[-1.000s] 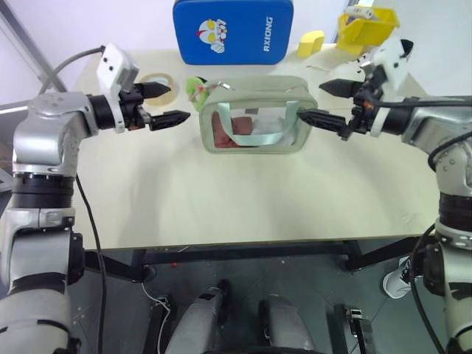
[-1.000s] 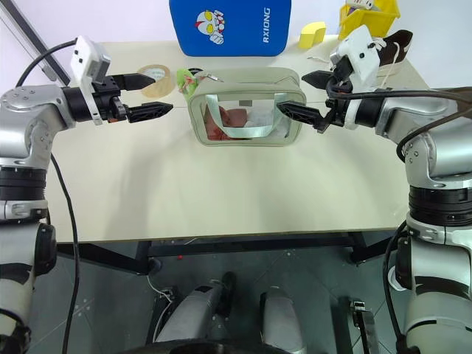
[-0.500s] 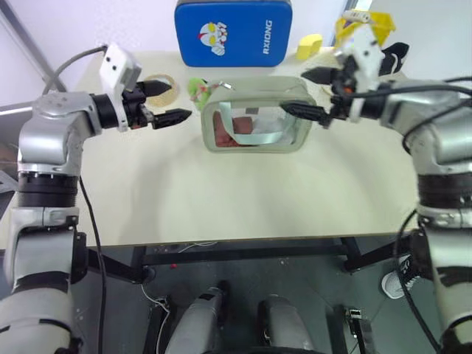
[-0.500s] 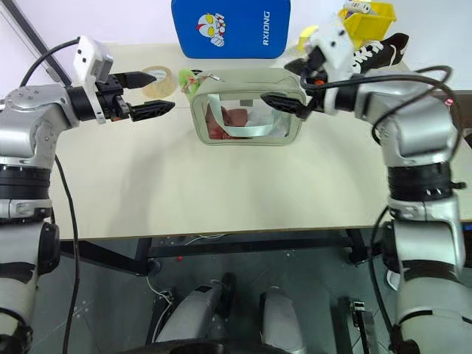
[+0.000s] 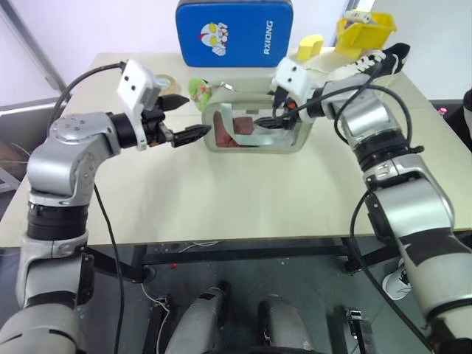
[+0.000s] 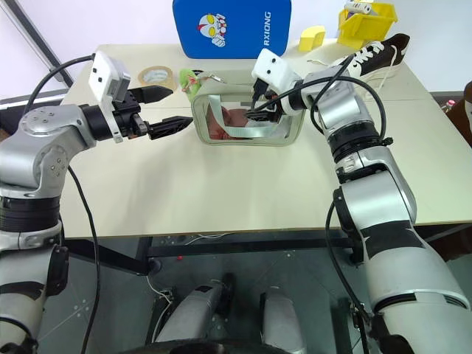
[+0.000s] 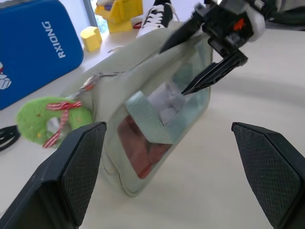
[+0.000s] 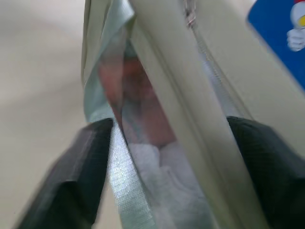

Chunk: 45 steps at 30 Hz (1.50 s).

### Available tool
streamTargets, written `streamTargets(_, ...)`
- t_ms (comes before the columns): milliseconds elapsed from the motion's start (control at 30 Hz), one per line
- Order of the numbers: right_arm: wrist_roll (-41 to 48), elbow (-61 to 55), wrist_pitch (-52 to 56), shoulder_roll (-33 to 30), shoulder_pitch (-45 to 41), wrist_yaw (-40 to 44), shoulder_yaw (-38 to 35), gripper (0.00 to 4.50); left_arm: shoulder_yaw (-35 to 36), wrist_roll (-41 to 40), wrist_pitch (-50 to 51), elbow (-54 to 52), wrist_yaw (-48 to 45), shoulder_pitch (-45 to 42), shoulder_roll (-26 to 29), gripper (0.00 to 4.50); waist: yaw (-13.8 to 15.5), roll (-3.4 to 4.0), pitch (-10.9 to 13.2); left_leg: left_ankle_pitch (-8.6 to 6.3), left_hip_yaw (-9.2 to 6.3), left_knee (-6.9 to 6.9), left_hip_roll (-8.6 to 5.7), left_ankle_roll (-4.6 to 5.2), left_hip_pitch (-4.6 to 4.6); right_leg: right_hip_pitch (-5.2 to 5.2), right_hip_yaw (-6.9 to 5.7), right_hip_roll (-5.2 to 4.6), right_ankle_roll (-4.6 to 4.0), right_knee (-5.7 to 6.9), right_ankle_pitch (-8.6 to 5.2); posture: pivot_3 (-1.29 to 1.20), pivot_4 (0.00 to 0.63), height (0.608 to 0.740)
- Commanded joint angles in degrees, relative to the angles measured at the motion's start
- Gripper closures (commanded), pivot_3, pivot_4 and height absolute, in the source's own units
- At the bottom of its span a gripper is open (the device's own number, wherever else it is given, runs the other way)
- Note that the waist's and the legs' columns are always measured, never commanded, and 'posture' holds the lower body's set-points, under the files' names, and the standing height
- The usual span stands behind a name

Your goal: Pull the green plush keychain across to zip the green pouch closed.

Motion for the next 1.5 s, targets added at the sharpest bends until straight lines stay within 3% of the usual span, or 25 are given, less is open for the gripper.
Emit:
streamTargets(33,-1.82,2.06,-4.12,0.25,-3.5,0.6,-0.96,2.91,2.77,-1.04,0.66,-2.66,1.92,0.09,0.96,0.0,-0.06,0.0,0.0,0.0,0.0,0.0,0.0,0.0,0.01,0.0,0.0,0.01,0.0,0.0,0.0,0.0,0.15,0.74)
streamTargets(133,-2.67,2.71,-5.67,0.06,-4.54,0.71,-1.62,4.46,2.93,-1.1,0.96,-3.4,2.48,0.66,1.26,0.0,-0.07,0.01,0.0,0.0,0.0,-0.01,0.01,-0.01,0.01,-0.01,0.02,0.02,0.0,0.0,0.0,0.0,0.15,0.74)
streamTargets(300,-1.96,-5.68,-2.66,-2.8,-3.37,5.25,-2.87,4.46,3.93,-1.27,1.3,-3.23,2.81,0.8,2.6,0.0,0.01,0.05,0.03,0.02,0.0,-0.02,0.02,-0.04,0.01,-0.04,0.04,0.05,-0.01,0.01,0.0,0.0,0.15,0.74)
streamTargets(600,-0.17,-45.01,27.14,-3.83,16.54,5.65,-1.74,4.46,2.93,-1.05,-0.64,-0.47,3.29,-0.59,1.82,0.0,0.1,0.06,0.03,-0.13,-0.01,-0.04,0.08,0.18,-0.02,-0.13,0.06,0.03,-0.04,0.08,-0.01,0.0,0.15,0.74)
streamTargets(800,1.08,-52.5,37.83,-1.44,18.19,1.75,-3.06,4.46,1.79,-0.65,-2.07,1.2,2.87,-1.63,0.92,0.0,-0.73,0.05,0.02,-0.14,-0.01,-0.07,0.09,0.2,-0.01,-0.12,0.07,0.03,-0.08,0.08,-0.03,0.0,0.15,0.74)
streamTargets(900,1.26,-52.26,37.99,-1.94,16.8,0.26,-4.23,3.4,1.44,-0.53,-2.79,1.97,2.64,-1.82,0.65,0.0,-1.05,0.05,0.01,-0.14,-0.01,-0.06,0.09,0.2,-0.01,-0.1,0.06,0.02,-0.09,0.08,-0.04,0.0,0.15,0.74)
streamTargets(1100,0.44,-54.23,30.27,-12.24,17.11,3.63,-4.44,0.13,1.72,0.58,-4.64,4.21,0.82,-0.81,2.37,0.0,-0.31,0.04,0.02,-0.14,0.0,-0.01,0.09,0.21,-0.04,-0.1,0.02,0.01,-0.07,0.05,-0.03,0.0,0.15,0.74)
streamTargets(1300,3.48,-57.47,25.44,-21.36,19.0,8.92,-7.24,0.06,3.06,2.71,-9.05,13.11,-0.44,-1.69,4.84,0.0,0.12,0.04,0.02,-0.2,0.02,-0.02,0.09,0.3,-0.04,-0.1,0.02,-0.03,-0.08,0.04,-0.03,0.0,0.15,0.74)
streamTargets(1500,2.73,-51.3,21.21,-20.83,21.39,6.48,-7.22,0.06,1.48,3.89,-11.95,17.44,-0.06,-4.43,1.94,0.0,0.26,0.03,0.02,-0.21,0.02,0.01,0.09,0.32,-0.05,-0.06,0.0,-0.06,-0.08,0.03,-0.03,0.0,0.15,0.74)
